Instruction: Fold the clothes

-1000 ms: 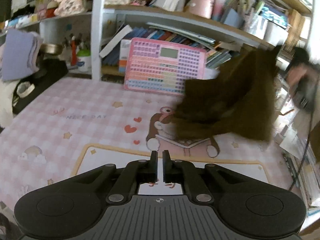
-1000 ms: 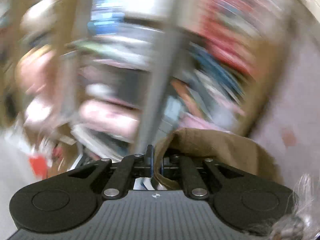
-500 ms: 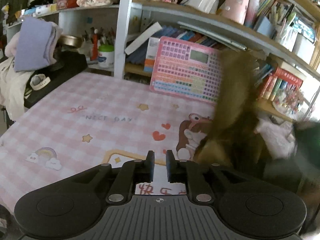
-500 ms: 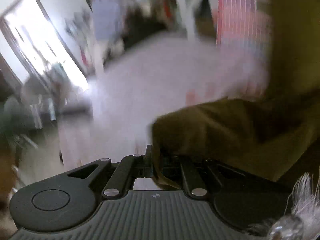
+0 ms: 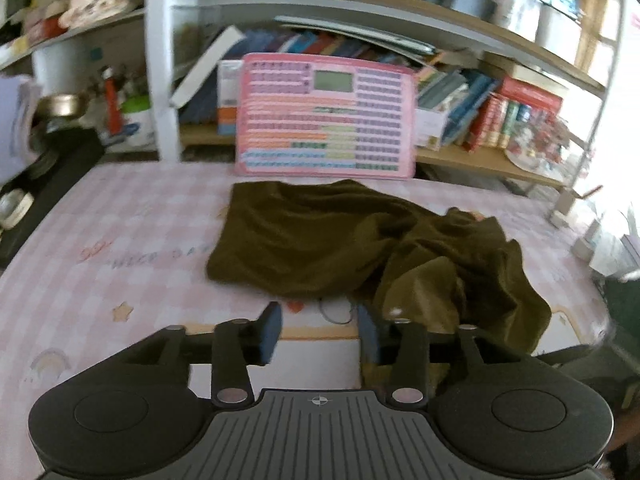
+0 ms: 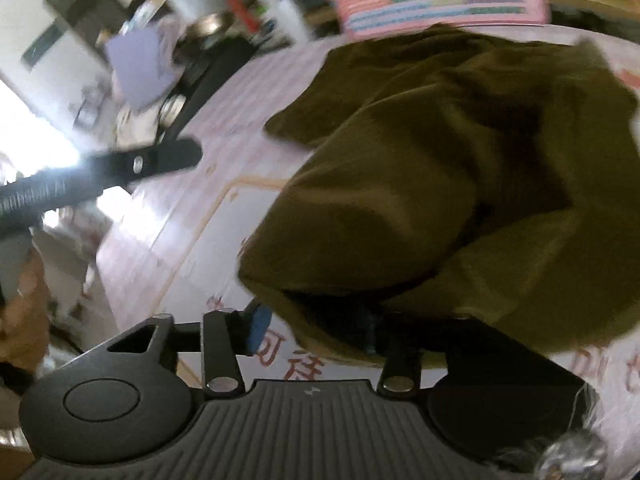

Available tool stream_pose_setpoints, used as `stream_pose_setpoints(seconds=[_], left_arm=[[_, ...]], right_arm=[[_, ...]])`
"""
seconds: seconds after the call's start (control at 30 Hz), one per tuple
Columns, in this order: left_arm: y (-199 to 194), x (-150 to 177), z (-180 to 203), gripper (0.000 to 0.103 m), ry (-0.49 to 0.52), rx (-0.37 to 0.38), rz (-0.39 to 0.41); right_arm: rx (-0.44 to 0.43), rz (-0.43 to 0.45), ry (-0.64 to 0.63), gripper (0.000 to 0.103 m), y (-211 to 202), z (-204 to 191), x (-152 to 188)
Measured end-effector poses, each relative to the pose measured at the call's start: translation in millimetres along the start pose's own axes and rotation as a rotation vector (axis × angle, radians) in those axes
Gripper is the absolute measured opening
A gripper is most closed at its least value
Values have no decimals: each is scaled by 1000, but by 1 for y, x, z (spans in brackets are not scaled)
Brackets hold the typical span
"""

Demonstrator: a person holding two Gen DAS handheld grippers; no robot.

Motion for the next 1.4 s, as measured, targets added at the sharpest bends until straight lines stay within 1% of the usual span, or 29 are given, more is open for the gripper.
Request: stream_pose_setpoints(seconds=[0.13,0.17,0.2,0.27,0.37,0.43,0.57,0.63,0.73,0.93,1.1,1.13,1.27,1.4], left_arm=[[9,2,5,47,5,15,-22],[11,2,5,47,4,16,-28],[12,2,6,47,4,17,-31],[14,1,7,47,4,20,-33],[14,-1,9,47,7,22,-30],[14,-2,10,47,7,21,-27],[15,-2,13,47,4,14,-26],[16,-2,14,47,2,10,-28],[16,-2,18,47,3,8,-27],[17,1,24,47,1,4,-32],[15,4,23,47,-13,-9,-30],[14,4,22,47,-16,-12,-28],[16,2,24,47,-12,-8,-29],[18,1,27,47,-8,-2,-30]], right_arm=[[-57,70,137,63,-20,23,1],[-63,86,167,65,-25,28,1],[-67,103,196,65,-29,33,1],[-70,138,250,70,-39,43,2],[-53,193,326,74,-53,60,-1],[-34,223,362,74,-61,72,-2],[-37,260,432,74,-72,94,-6],[-42,263,457,74,-73,101,-6],[-49,260,469,74,-72,104,-9],[-58,266,453,74,-70,99,-18],[-42,299,487,74,-75,109,-21],[-38,306,494,73,-76,111,-22],[103,423,452,72,-104,120,-31],[168,378,340,75,-95,120,-47]])
Point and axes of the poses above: each gripper's, at about its wrist camera, not at the fingertips, and y roughly the way its jaws point, z to its right, x to its underside, the point moved 10 cm from there along y, roughly the way its jaws point, and after that the axes turned 11 degrees about -z, right-handed, at the moved point
